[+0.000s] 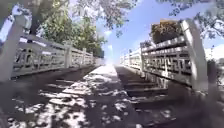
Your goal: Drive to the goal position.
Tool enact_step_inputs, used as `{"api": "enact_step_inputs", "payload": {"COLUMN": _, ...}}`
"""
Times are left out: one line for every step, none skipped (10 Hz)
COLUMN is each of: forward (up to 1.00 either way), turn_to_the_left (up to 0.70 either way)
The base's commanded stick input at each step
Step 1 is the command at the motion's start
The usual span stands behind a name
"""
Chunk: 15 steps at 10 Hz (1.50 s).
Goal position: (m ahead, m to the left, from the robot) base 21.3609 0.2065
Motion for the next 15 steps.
{"api": "enact_step_inputs", "payload": {"forward": 0.45, "turn_to_the_left": 0.0}}
{"api": "enact_step_inputs", "payload": {"forward": 0.45, "turn_to_the_left": 0.0}}
{"api": "enact_step_inputs", "payload": {"forward": 0.45, "turn_to_the_left": 0.0}}
{"api": "enact_step_inputs", "payload": {"forward": 0.45, "turn_to_the_left": 0.0}}
{"api": "enact_step_inputs", "payload": {"forward": 0.45, "turn_to_the_left": 0.0}}
{"api": "enact_step_inputs", "payload": {"forward": 0.45, "turn_to_the_left": 0.0}}
{"api": "enact_step_inputs", "payload": {"forward": 0.45, "turn_to_the_left": 0.0}}
{"api": "enact_step_inputs", "payload": {"forward": 0.45, "turn_to_the_left": 0.0}}
{"api": "enact_step_inputs", "payload": {"forward": 0.45, "turn_to_the_left": 0.0}}
{"api": "enact_step_inputs", "payload": {"forward": 0.45, "turn_to_the_left": 0.0}}
{"api": "enact_step_inputs", "payload": {"forward": 0.45, "turn_to_the_left": 0.0}}
{"api": "enact_step_inputs", "payload": {"forward": 0.45, "turn_to_the_left": 0.0}}
{"api": "enact_step_inputs", "payload": {"forward": 0.45, "turn_to_the_left": 0.0}}
{"api": "enact_step_inputs", "payload": {"forward": 0.45, "turn_to_the_left": 0.0}}
{"api": "enact_step_inputs", "payload": {"forward": 0.45, "turn_to_the_left": 0.0}}
